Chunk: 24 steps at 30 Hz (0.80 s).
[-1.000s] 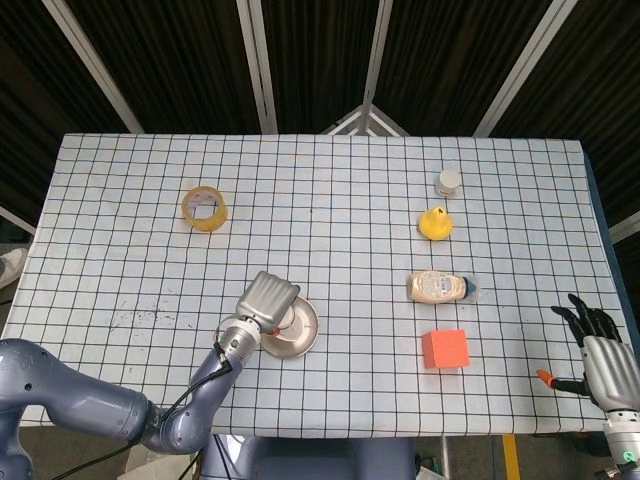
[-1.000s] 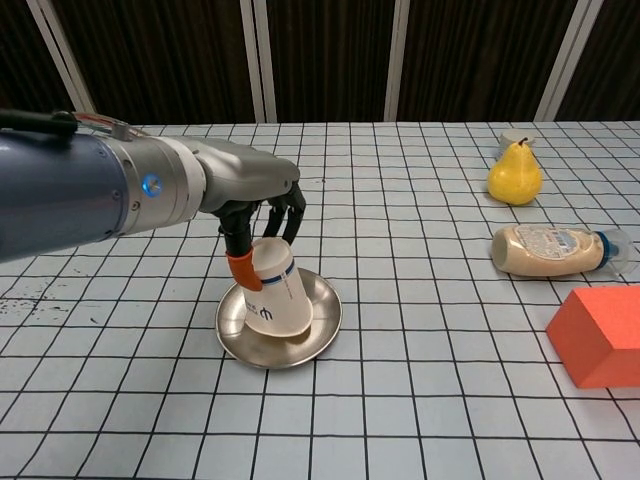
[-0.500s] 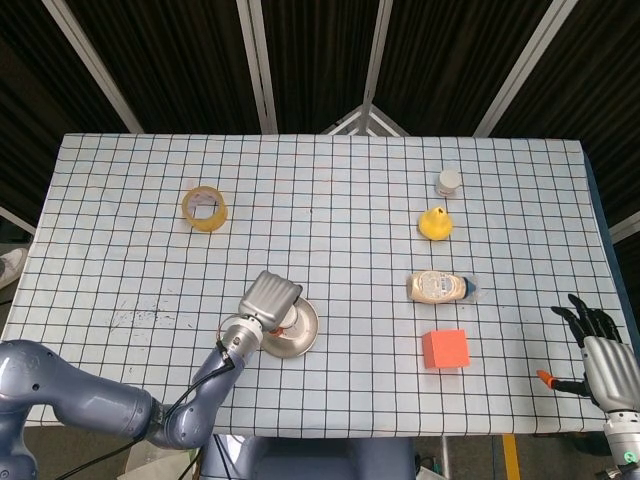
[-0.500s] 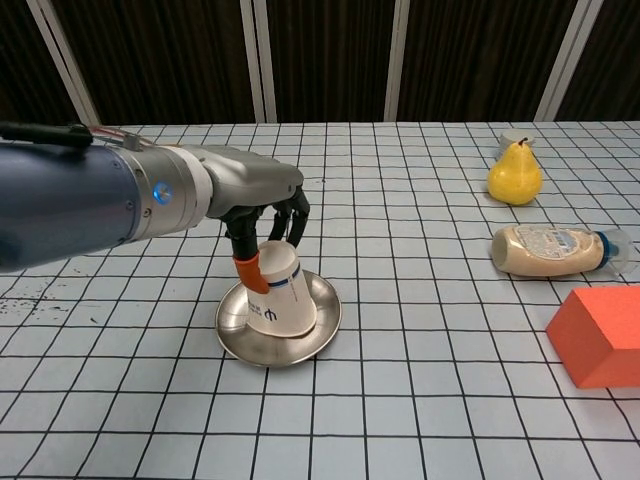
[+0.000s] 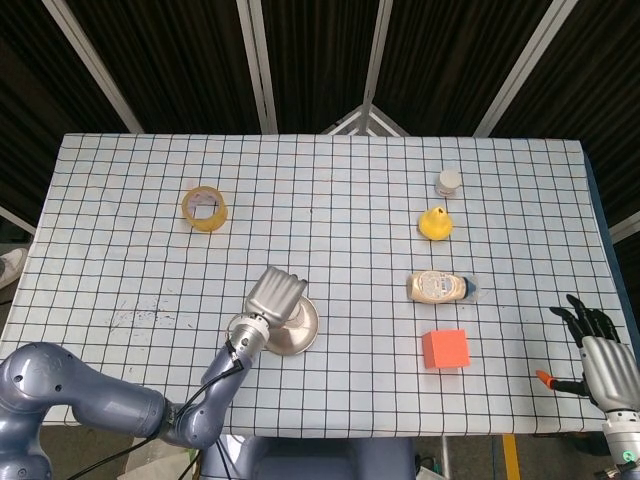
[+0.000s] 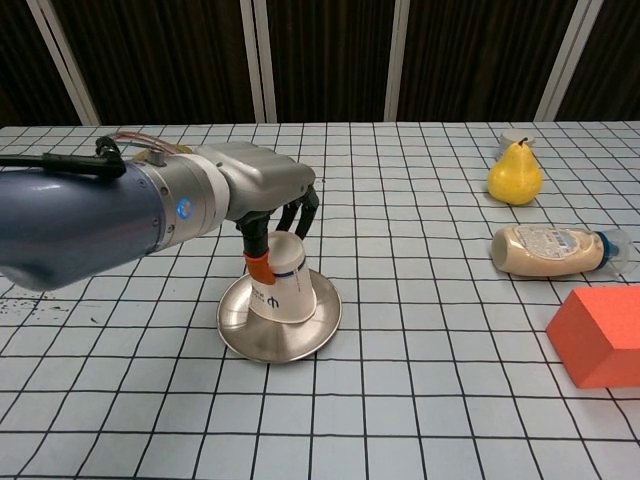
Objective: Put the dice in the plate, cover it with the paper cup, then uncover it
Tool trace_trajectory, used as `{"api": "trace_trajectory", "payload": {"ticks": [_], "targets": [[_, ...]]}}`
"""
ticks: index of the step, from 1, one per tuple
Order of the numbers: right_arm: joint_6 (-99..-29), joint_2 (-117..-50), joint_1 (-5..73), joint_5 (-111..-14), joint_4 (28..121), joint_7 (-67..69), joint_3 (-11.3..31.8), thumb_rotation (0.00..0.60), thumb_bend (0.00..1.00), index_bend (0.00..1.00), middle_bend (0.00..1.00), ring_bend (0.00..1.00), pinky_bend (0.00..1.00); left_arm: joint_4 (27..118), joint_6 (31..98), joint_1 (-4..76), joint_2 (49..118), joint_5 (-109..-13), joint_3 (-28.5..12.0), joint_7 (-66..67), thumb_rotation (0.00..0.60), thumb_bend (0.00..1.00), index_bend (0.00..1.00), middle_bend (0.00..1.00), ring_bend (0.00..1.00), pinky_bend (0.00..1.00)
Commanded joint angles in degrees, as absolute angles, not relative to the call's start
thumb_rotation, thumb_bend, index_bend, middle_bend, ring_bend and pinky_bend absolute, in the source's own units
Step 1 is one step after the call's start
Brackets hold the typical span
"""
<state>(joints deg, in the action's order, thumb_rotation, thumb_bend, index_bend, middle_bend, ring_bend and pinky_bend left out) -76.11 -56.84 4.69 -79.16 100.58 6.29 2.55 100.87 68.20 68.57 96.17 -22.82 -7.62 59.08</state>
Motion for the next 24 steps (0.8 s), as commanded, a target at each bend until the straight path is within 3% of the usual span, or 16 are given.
{"api": "trace_trajectory", "payload": {"ticks": [1, 10, 15, 17, 24], "targets": [[-76.16, -56.83, 4.68, -79.18, 100.59, 6.28, 2.56, 0.600, 0.14, 0.19, 0.03, 0.10, 0.00, 102.99, 62.91, 68.40, 94.87, -19.42, -9.18, 56.47, 0.600, 0.41, 0.48, 0.53, 0.73, 0.86], [-76.33, -56.77, 4.60, -79.36, 100.75, 6.27, 2.53, 0.600, 0.14, 0.19, 0.03, 0.10, 0.00, 102.30, 65.43, 68.72, 95.46, -19.93, -8.54, 57.03, 0.600, 0.41, 0.48, 0.54, 0.73, 0.86], [-76.32, -56.85, 4.63, -79.32, 100.76, 6.05, 2.55, 0.600, 0.14, 0.19, 0.03, 0.10, 0.00, 104.88, 55.90, 67.46, 92.55, -12.90, -12.19, 50.01, 0.600, 0.41, 0.48, 0.53, 0.73, 0.86], [-76.37, -56.89, 4.61, -79.38, 100.78, 5.96, 2.53, 0.600, 0.14, 0.19, 0.03, 0.10, 0.00, 104.35, 55.35, 67.99, 91.60, -12.74, -12.24, 49.95, 0.600, 0.41, 0.48, 0.54, 0.73, 0.86], [-76.25, -56.90, 4.65, -79.27, 100.78, 5.94, 2.55, 0.600, 0.14, 0.19, 0.03, 0.10, 0.00, 101.76, 68.40, 69.52, 94.56, -20.77, -7.83, 56.63, 0.600, 0.41, 0.48, 0.54, 0.73, 0.86]]}}
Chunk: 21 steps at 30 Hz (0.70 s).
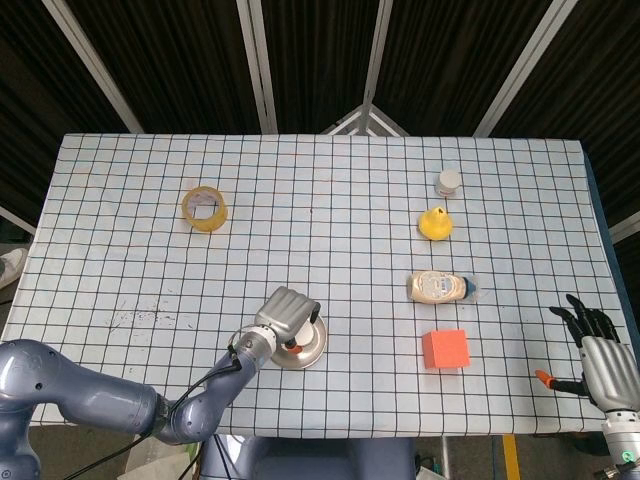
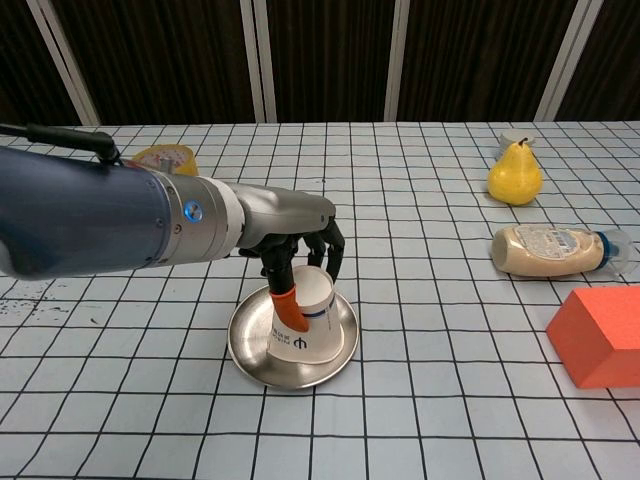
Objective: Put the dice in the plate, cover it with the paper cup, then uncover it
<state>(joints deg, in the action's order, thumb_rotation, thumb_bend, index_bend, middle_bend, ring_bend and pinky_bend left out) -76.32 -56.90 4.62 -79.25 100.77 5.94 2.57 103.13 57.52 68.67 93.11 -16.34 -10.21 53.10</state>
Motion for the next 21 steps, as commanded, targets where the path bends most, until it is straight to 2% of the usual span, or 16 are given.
{"api": "trace_trajectory", "payload": {"ticks": [1, 6, 8, 13, 16, 21], "targets": [[-76.16, -56.90, 4.68, -79.31, 100.81, 5.92, 2.50, 0.600, 0.14, 0.19, 0.03, 0.10, 0.00, 102.08, 69.09, 69.33, 95.05, -20.52, -7.77, 56.63, 0.600, 0.41, 0.48, 0.54, 0.73, 0.86], [-76.32, -56.87, 4.62, -79.40, 100.91, 5.81, 2.49, 0.600, 0.14, 0.19, 0.03, 0.10, 0.00, 105.43, 62.46, 67.75, 93.18, -13.78, -11.49, 50.92, 0.600, 0.41, 0.48, 0.54, 0.73, 0.86], [-76.40, -56.86, 4.58, -79.38, 100.93, 5.82, 2.51, 0.600, 0.14, 0.19, 0.03, 0.10, 0.00, 105.18, 62.17, 67.91, 92.39, -13.29, -11.80, 51.00, 0.600, 0.41, 0.49, 0.54, 0.73, 0.86], [-76.27, -56.90, 4.62, -79.29, 100.85, 5.77, 2.51, 0.600, 0.14, 0.19, 0.03, 0.10, 0.00, 102.02, 70.80, 69.41, 93.64, -18.69, -8.58, 56.90, 0.600, 0.41, 0.49, 0.54, 0.73, 0.86], [-76.00, -56.96, 4.73, -79.22, 100.82, 5.67, 2.47, 0.600, 0.14, 0.19, 0.03, 0.10, 0.00, 102.49, 70.88, 68.81, 94.64, -17.94, -8.72, 56.04, 0.600, 0.41, 0.48, 0.54, 0.73, 0.86], [-76.07, -57.02, 4.74, -79.26, 100.96, 5.43, 2.48, 0.600, 0.14, 0.19, 0.03, 0.10, 0.00, 105.38, 61.20, 67.46, 92.92, -13.83, -11.35, 50.41, 0.600, 0.42, 0.47, 0.53, 0.73, 0.86]]}}
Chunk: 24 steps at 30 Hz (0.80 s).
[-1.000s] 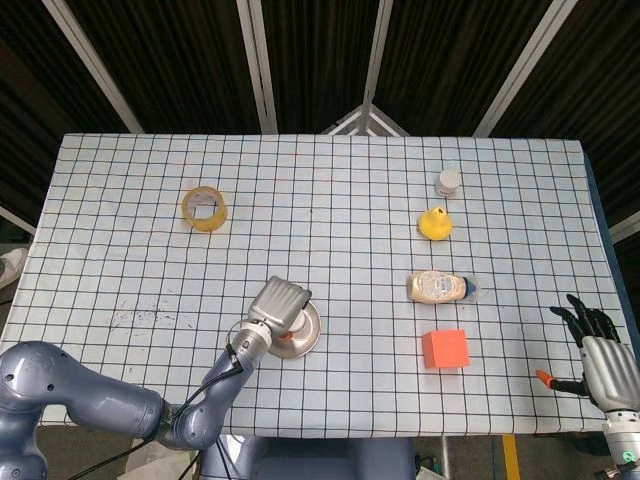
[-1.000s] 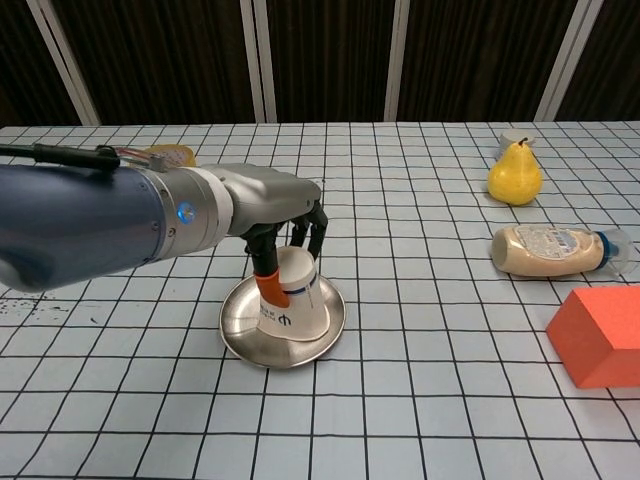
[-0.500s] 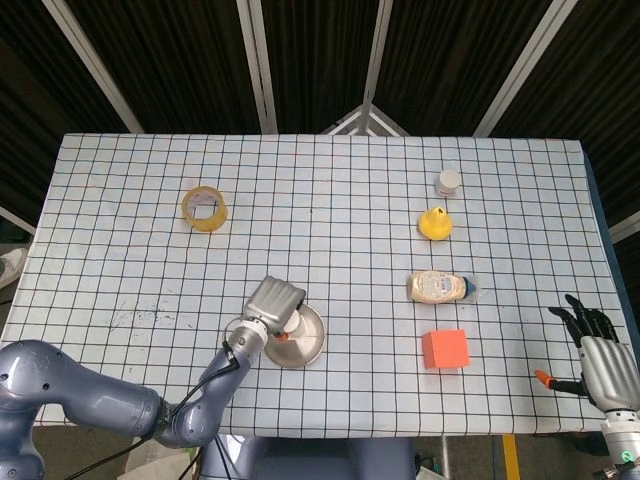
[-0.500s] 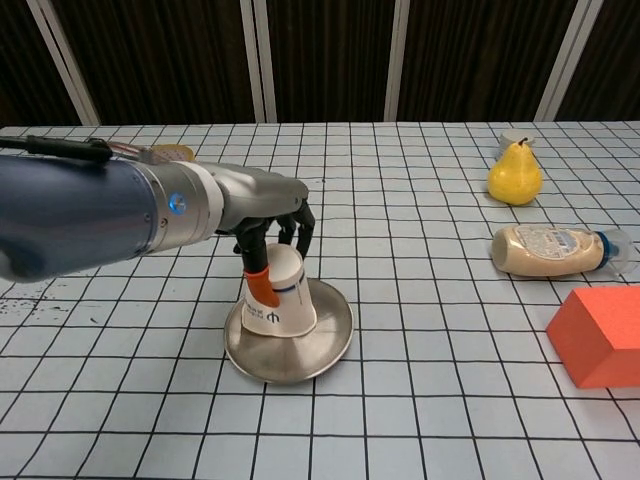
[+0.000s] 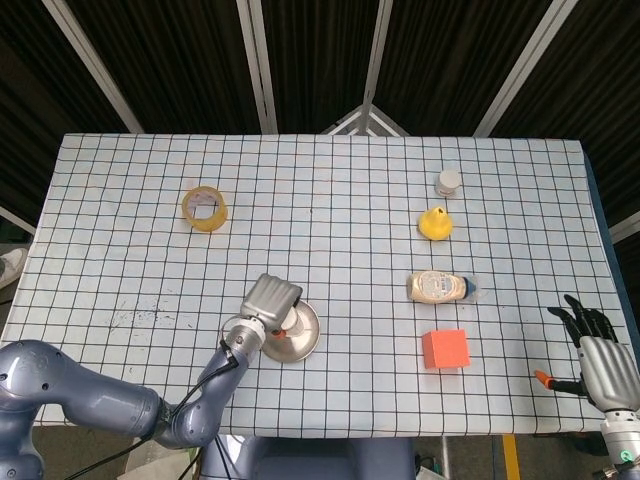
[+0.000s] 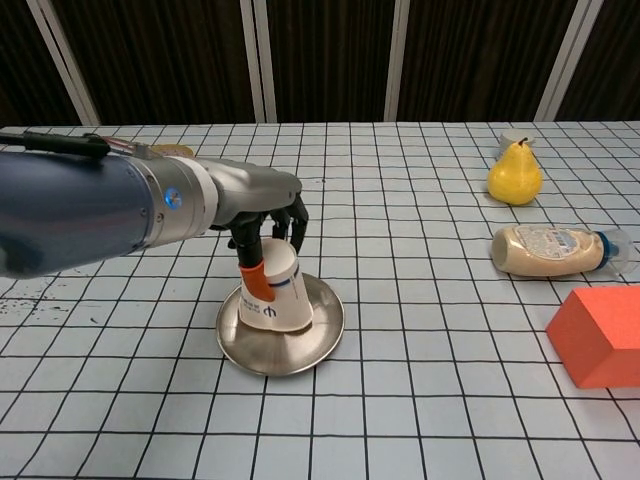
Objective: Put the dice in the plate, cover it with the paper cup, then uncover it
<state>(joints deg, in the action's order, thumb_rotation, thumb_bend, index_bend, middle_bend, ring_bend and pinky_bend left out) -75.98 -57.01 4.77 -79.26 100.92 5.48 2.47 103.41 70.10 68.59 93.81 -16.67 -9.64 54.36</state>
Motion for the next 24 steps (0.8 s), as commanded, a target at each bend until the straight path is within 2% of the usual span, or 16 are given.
{"api": "trace_trajectory", "payload": {"ticks": [1, 3, 7, 9, 12, 18, 20, 24], "targets": [[-76.13, -57.02, 4.72, -79.24, 100.97, 5.43, 2.50, 0.600, 0.14, 0.19, 0.03, 0.10, 0.00, 105.70, 59.82, 67.15, 92.53, -12.87, -12.14, 49.10, 0.600, 0.42, 0.48, 0.53, 0.73, 0.86], [-76.21, -56.98, 4.66, -79.20, 101.00, 5.46, 2.51, 0.600, 0.14, 0.19, 0.03, 0.10, 0.00, 105.32, 58.35, 67.17, 91.38, -12.34, -12.98, 48.22, 0.600, 0.42, 0.48, 0.54, 0.73, 0.86], [-76.26, -56.90, 4.62, -79.22, 100.99, 5.60, 2.50, 0.600, 0.14, 0.19, 0.03, 0.10, 0.00, 102.97, 64.66, 69.16, 91.79, -18.07, -9.23, 54.69, 0.600, 0.42, 0.49, 0.54, 0.73, 0.86], [-76.15, -56.91, 4.66, -79.17, 100.96, 5.66, 2.51, 0.600, 0.14, 0.19, 0.03, 0.10, 0.00, 103.33, 65.60, 68.88, 92.82, -17.75, -8.94, 54.43, 0.600, 0.42, 0.48, 0.54, 0.73, 0.86], [-76.10, -56.91, 4.68, -79.22, 100.97, 5.66, 2.49, 0.600, 0.14, 0.19, 0.03, 0.10, 0.00, 104.22, 63.42, 68.24, 93.25, -15.80, -10.13, 51.90, 0.600, 0.42, 0.48, 0.54, 0.73, 0.86], [-76.24, -56.87, 4.61, -79.25, 101.11, 5.60, 2.48, 0.600, 0.14, 0.19, 0.03, 0.10, 0.00, 105.25, 54.17, 66.95, 91.76, -11.23, -13.86, 44.67, 0.600, 0.42, 0.48, 0.54, 0.73, 0.86], [-76.23, -56.85, 4.61, -79.28, 101.11, 5.62, 2.46, 0.600, 0.14, 0.19, 0.03, 0.10, 0.00, 104.12, 55.66, 67.71, 91.37, -13.19, -13.03, 46.37, 0.600, 0.42, 0.49, 0.55, 0.73, 0.86], [-76.28, -56.81, 4.57, -79.28, 101.09, 5.78, 2.47, 0.600, 0.14, 0.19, 0.03, 0.10, 0.00, 101.73, 63.98, 69.46, 93.34, -20.39, -8.35, 53.41, 0.600, 0.42, 0.50, 0.55, 0.73, 0.86]]}}
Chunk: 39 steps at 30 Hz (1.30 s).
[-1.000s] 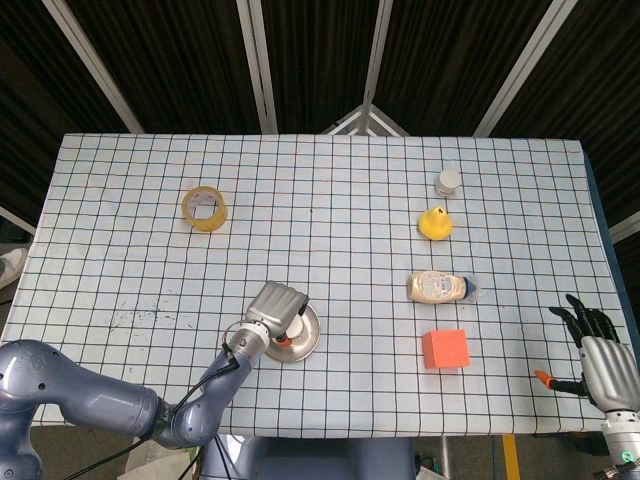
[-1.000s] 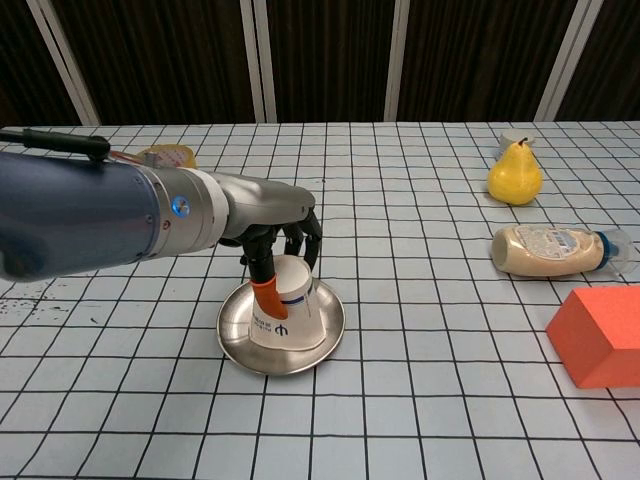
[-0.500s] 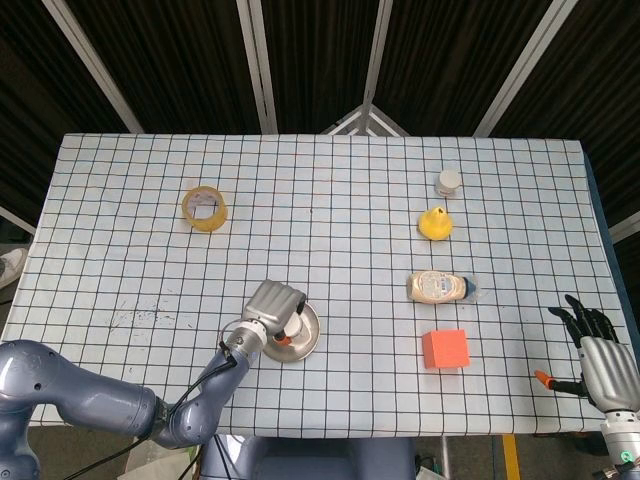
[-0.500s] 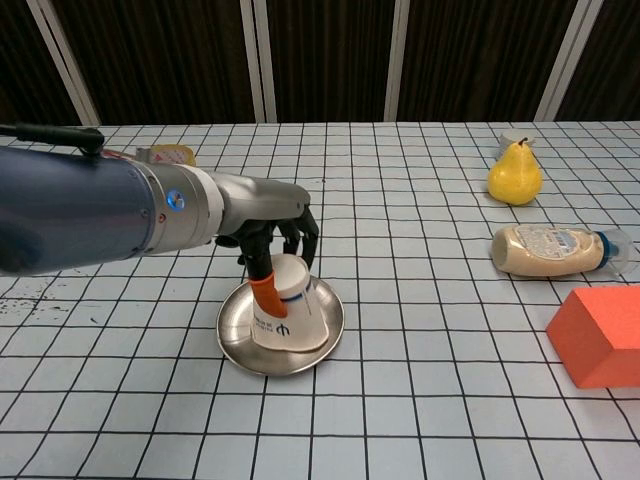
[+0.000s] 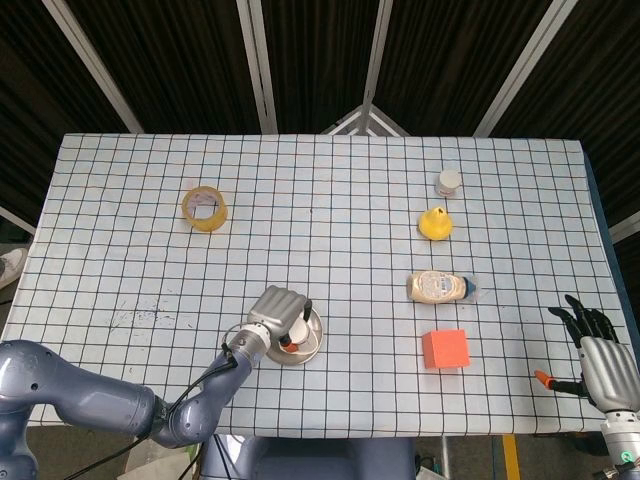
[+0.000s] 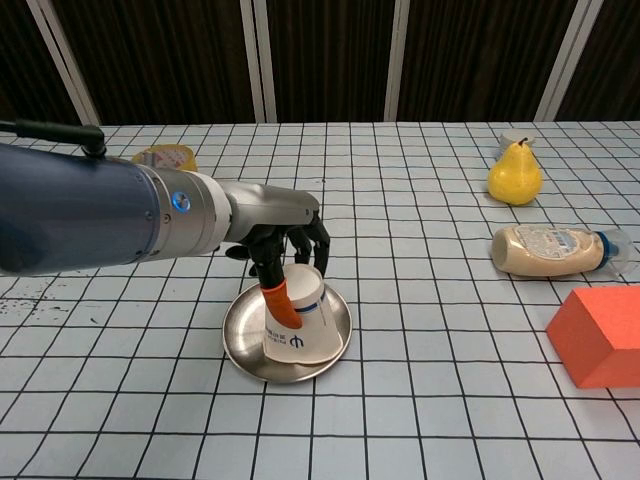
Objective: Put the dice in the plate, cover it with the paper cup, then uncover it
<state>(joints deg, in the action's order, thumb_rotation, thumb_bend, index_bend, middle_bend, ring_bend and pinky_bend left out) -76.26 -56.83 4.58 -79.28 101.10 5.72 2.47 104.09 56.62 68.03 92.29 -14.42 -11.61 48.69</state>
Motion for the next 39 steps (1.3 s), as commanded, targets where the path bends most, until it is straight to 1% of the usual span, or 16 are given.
{"api": "trace_trajectory", "payload": {"ticks": [1, 3, 4, 6, 7, 12, 14, 19, 22, 24, 26, 28, 29, 30, 33, 39], "targets": [[-76.27, -56.79, 4.57, -79.29, 101.10, 5.81, 2.47, 0.600, 0.14, 0.19, 0.03, 0.10, 0.00, 101.77, 64.52, 69.33, 93.78, -20.49, -8.16, 53.39, 0.600, 0.42, 0.49, 0.55, 0.73, 0.86], [-76.27, -56.78, 4.57, -79.31, 101.09, 5.81, 2.47, 0.600, 0.14, 0.19, 0.03, 0.10, 0.00, 102.49, 64.04, 68.65, 94.46, -18.89, -8.79, 51.67, 0.600, 0.42, 0.49, 0.54, 0.73, 0.86], [-76.22, -56.79, 4.59, -79.32, 101.09, 5.79, 2.45, 0.600, 0.14, 0.19, 0.03, 0.10, 0.00, 103.75, 61.45, 67.96, 94.50, -15.85, -10.03, 49.15, 0.600, 0.42, 0.48, 0.54, 0.73, 0.86], [-76.22, -56.78, 4.58, -79.30, 101.12, 5.78, 2.44, 0.600, 0.14, 0.19, 0.03, 0.10, 0.00, 103.87, 58.07, 68.07, 93.37, -13.35, -11.32, 47.69, 0.600, 0.42, 0.48, 0.54, 0.73, 0.86], [-76.25, -56.78, 4.57, -79.30, 101.12, 5.73, 2.44, 0.600, 0.14, 0.19, 0.03, 0.10, 0.00, 103.25, 58.30, 68.51, 93.09, -13.61, -11.09, 48.44, 0.600, 0.42, 0.49, 0.54, 0.73, 0.86], [-76.40, -56.74, 4.50, -79.36, 101.15, 5.81, 2.46, 0.600, 0.14, 0.19, 0.03, 0.10, 0.00, 100.18, 69.19, 70.11, 95.64, -19.15, -7.71, 54.92, 0.600, 0.42, 0.49, 0.55, 0.73, 0.86], [-76.28, -56.74, 4.53, -79.29, 101.11, 5.87, 2.45, 0.600, 0.14, 0.19, 0.03, 0.10, 0.00, 100.26, 72.02, 70.36, 96.45, -19.48, -6.84, 57.18, 0.600, 0.42, 0.49, 0.54, 0.73, 0.86], [-76.04, -56.71, 4.60, -79.38, 101.16, 5.93, 2.35, 0.600, 0.14, 0.19, 0.03, 0.10, 0.00, 99.84, 75.97, 71.41, 97.92, -20.81, -5.08, 62.59, 0.600, 0.42, 0.48, 0.54, 0.73, 0.86], [-76.14, -56.69, 4.56, -79.52, 101.25, 5.95, 2.32, 0.600, 0.14, 0.19, 0.03, 0.10, 0.00, 98.93, 76.35, 71.46, 99.06, -22.44, -3.97, 63.64, 0.600, 0.42, 0.49, 0.55, 0.73, 0.86], [-76.17, -56.64, 4.54, -79.55, 101.29, 5.93, 2.30, 0.600, 0.14, 0.19, 0.03, 0.10, 0.00, 98.24, 76.49, 70.71, 100.37, -23.39, -4.33, 62.21, 0.600, 0.42, 0.50, 0.55, 0.73, 0.86], [-76.15, -56.63, 4.57, -79.48, 101.27, 5.93, 2.35, 0.600, 0.14, 0.19, 0.03, 0.10, 0.00, 96.58, 78.38, 70.20, 102.05, -24.23, -4.59, 62.09, 0.600, 0.43, 0.50, 0.55, 0.73, 0.86], [-76.02, -56.62, 4.62, -79.39, 101.27, 5.95, 2.37, 0.600, 0.14, 0.19, 0.03, 0.10, 0.00, 94.45, 80.72, 70.48, 103.86, -25.79, -3.16, 64.88, 0.600, 0.44, 0.49, 0.55, 0.73, 0.86], [-75.97, -56.59, 4.60, -79.36, 101.27, 6.01, 2.33, 0.600, 0.14, 0.19, 0.03, 0.10, 0.00, 93.96, 80.60, 70.58, 104.73, -26.32, -2.33, 66.27, 0.600, 0.44, 0.49, 0.55, 0.73, 0.86], [-75.97, -56.58, 4.60, -79.36, 101.26, 6.03, 2.33, 0.600, 0.14, 0.19, 0.03, 0.10, 0.00, 94.09, 79.85, 70.39, 104.94, -26.35, -2.44, 66.06, 0.600, 0.44, 0.49, 0.55, 0.73, 0.86], [-76.05, -56.51, 4.55, -79.36, 101.27, 6.13, 2.33, 0.600, 0.14, 0.19, 0.03, 0.10, 0.00, 96.37, 75.41, 68.65, 104.65, -24.12, -5.41, 61.20, 0.600, 0.44, 0.49, 0.55, 0.73, 0.86], [-76.08, -56.46, 4.53, -79.47, 101.32, 6.21, 2.30, 0.600, 0.14, 0.21, 0.03, 0.10, 0.00, 101.48, 60.50, 65.46, 99.73, -18.98, -10.93, 49.20, 0.600, 0.44, 0.47, 0.53, 0.73, 0.86]]}}
